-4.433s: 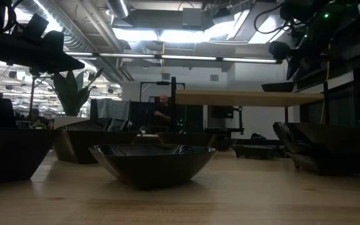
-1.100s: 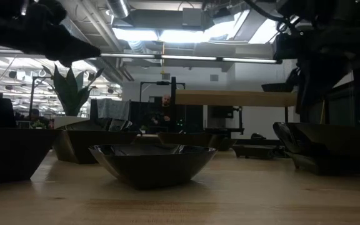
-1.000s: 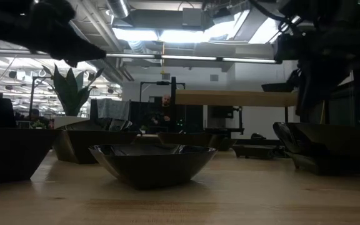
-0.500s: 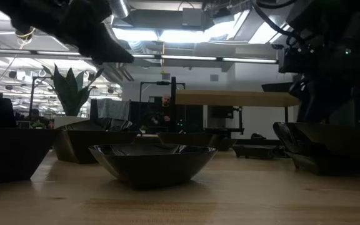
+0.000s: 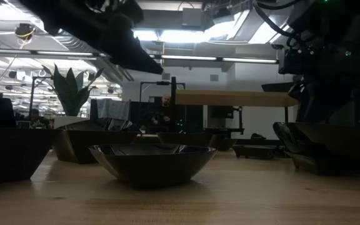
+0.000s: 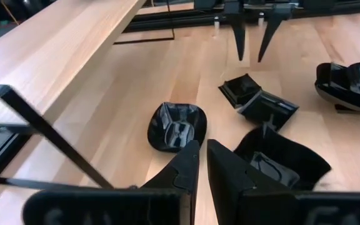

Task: Pick & Place Mini shaped plates
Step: Put the black square plate on the shelf

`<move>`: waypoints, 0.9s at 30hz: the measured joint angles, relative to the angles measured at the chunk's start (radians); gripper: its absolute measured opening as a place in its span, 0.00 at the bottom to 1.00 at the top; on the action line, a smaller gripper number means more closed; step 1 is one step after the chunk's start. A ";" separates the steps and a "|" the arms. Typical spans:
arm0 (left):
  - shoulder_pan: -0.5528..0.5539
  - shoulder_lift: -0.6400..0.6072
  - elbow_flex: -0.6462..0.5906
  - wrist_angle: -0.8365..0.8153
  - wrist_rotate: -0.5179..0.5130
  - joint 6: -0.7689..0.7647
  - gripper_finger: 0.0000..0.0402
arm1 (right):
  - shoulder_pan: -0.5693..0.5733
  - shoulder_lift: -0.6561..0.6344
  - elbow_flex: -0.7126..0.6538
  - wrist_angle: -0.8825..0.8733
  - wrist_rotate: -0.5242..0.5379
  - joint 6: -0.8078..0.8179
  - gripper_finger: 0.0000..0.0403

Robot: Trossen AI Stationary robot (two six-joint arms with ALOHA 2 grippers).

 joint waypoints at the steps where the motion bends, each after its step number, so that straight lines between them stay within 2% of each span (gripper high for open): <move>1: 0.000 0.017 0.000 0.025 0.000 0.009 0.07 | 0.000 0.000 0.000 0.000 0.000 0.000 0.33; 7: 0.000 0.081 0.000 0.111 0.000 0.016 0.07 | 0.000 0.004 0.000 0.002 0.000 0.002 0.33; 15: 0.000 0.082 0.000 0.112 0.000 0.015 0.07 | 0.000 0.098 0.000 0.050 0.003 -0.026 0.33; 19: 0.000 0.082 0.000 0.112 0.000 0.014 0.07 | 0.000 0.142 0.000 0.058 0.050 -0.035 0.33; 27: 0.000 0.082 0.000 0.116 0.000 0.014 0.07 | -0.001 0.158 0.000 0.060 0.053 -0.035 0.33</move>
